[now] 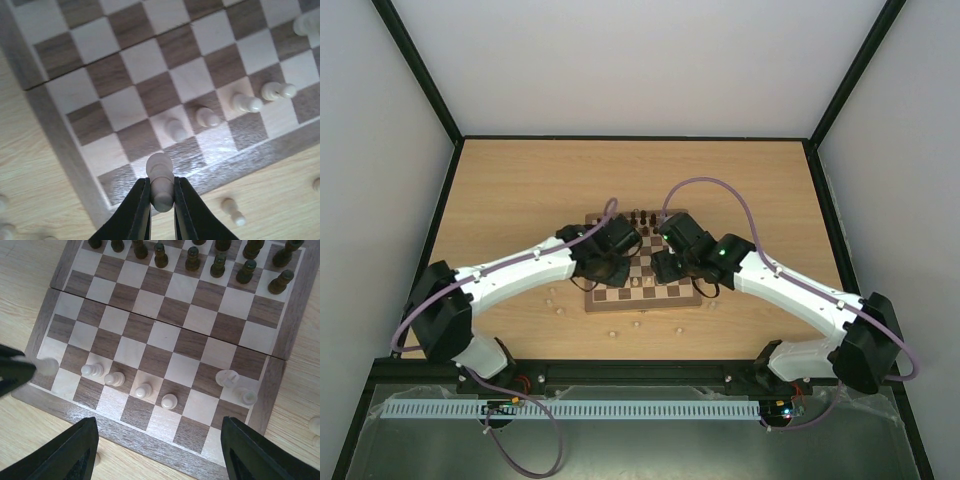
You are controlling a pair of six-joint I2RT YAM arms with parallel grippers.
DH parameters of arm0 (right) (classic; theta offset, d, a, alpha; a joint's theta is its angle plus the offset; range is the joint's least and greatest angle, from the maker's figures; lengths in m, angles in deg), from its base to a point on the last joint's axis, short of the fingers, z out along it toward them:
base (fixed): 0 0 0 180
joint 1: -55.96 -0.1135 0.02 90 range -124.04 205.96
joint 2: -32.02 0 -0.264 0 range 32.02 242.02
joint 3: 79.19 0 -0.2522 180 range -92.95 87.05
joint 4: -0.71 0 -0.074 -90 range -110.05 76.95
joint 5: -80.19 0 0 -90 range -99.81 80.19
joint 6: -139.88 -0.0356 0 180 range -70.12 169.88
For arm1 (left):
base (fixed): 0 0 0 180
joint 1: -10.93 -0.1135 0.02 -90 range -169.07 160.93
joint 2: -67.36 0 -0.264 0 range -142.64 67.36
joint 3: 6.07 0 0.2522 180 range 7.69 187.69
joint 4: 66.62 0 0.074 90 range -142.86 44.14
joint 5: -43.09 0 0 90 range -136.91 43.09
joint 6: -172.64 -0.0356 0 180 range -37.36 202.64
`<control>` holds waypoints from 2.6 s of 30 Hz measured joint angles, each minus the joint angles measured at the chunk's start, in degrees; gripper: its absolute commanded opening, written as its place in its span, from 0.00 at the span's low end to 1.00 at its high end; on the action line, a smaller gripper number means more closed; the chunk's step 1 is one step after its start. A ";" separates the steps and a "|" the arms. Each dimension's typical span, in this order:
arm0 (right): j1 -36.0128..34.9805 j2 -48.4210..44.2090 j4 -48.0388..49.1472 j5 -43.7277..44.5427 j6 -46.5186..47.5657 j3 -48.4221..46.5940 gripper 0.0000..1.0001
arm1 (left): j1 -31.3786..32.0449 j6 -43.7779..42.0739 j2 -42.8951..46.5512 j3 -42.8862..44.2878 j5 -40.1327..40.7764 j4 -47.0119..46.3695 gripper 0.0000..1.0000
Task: Set up the chess pieces on the board
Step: Place the chess piece on the chessboard.
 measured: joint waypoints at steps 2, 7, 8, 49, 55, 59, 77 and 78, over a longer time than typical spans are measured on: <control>0.00 -0.24 -0.20 0.63 0.00 -0.07 0.68 | 1.95 0.35 -1.86 1.55 0.00 0.70 0.02; 0.00 -0.74 -0.42 1.95 -0.02 -0.22 0.68 | 5.07 1.22 -4.48 3.48 0.28 1.68 0.02; 0.02 -1.05 -0.48 2.21 -0.02 -0.22 0.68 | 5.49 1.46 -4.57 3.48 0.39 1.97 0.02; 1.73 -6.29 -1.95 5.75 -0.04 -0.26 0.69 | 9.53 5.22 -11.93 2.91 4.24 0.37 0.09; 1.79 -6.29 -1.95 5.77 -0.07 -0.26 0.69 | 9.29 5.22 -11.93 2.69 4.28 -0.70 0.10; 1.79 -6.29 -1.95 5.77 -0.04 -0.26 0.69 | 9.27 5.20 -11.93 2.64 4.31 -0.83 0.14; 1.77 -6.27 -1.95 5.03 -0.04 -0.26 0.70 | 9.20 5.42 -8.96 2.51 4.31 -0.04 0.39; 1.79 -6.27 -1.95 5.03 -0.07 -0.26 0.72 | 9.20 5.64 -8.17 2.84 4.74 0.52 0.43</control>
